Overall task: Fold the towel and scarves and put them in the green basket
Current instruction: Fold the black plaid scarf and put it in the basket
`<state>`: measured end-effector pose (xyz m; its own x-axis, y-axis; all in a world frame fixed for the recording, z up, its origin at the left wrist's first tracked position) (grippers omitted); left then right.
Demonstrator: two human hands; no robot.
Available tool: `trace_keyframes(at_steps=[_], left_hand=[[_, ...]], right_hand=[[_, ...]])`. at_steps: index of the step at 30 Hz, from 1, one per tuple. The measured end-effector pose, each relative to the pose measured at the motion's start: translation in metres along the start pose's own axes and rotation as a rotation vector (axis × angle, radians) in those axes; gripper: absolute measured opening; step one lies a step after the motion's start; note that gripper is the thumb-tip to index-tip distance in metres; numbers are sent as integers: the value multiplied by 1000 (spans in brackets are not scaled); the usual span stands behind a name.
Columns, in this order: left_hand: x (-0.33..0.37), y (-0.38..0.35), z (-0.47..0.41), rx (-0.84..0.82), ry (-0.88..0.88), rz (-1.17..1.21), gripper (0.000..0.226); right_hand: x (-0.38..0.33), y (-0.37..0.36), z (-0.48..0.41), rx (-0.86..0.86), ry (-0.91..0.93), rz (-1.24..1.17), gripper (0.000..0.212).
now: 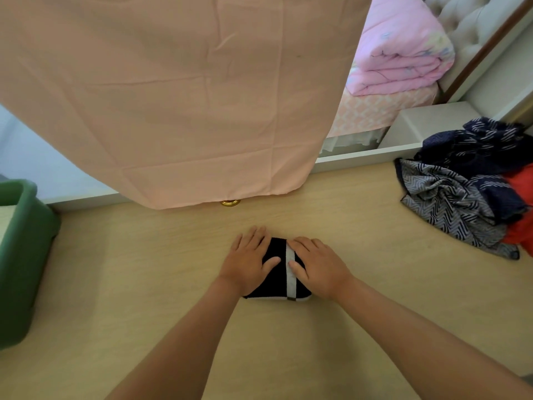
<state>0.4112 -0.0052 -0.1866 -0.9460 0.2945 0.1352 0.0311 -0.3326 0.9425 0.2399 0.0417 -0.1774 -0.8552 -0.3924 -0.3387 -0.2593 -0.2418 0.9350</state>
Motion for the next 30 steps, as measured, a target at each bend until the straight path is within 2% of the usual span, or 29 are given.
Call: trace_keyframes(at_steps=[3, 9, 14, 18, 22, 23, 26, 28, 30], left_hand=[[-21, 6, 20, 71, 89, -29, 96], [-82, 26, 76, 183, 246, 85, 57], [-149, 24, 136, 182, 235, 132, 49], [-203, 10, 180, 60, 233, 254, 57], [-256, 0, 215, -38, 312, 294, 64], [-268, 0, 223, -59, 336, 311, 64], [-300, -1, 241, -124, 417, 450, 69], [-312, -4, 248, -155, 453, 557, 75], [-318, -4, 253, -163, 476, 646, 81]], right_hand=[[-22, -10, 2, -18, -44, -42, 65], [-91, -28, -12, -116, -188, -112, 64], [-177, -52, -29, -193, -220, -188, 71], [-251, -68, -47, -219, -142, -202, 74], [-320, -85, -68, -277, -23, -180, 66], [-332, -86, -74, -265, 3, -120, 62], [-360, -79, -94, -74, 116, 141, 46], [-372, -81, -102, -43, 189, 155, 49], [-377, -93, -105, -121, 224, 86, 60]])
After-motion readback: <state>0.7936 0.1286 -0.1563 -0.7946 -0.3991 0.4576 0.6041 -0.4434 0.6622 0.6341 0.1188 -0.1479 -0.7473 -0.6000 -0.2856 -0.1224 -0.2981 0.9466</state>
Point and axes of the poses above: each hand's wrist, its own z-axis away from the middle knuckle, its own y-axis out of the back of the hand, x = y × z, the point moved 5 cm from there along -z, towards the middle knuckle, and after that the axes turned 14 degrees about y, right-handed, at the moved point
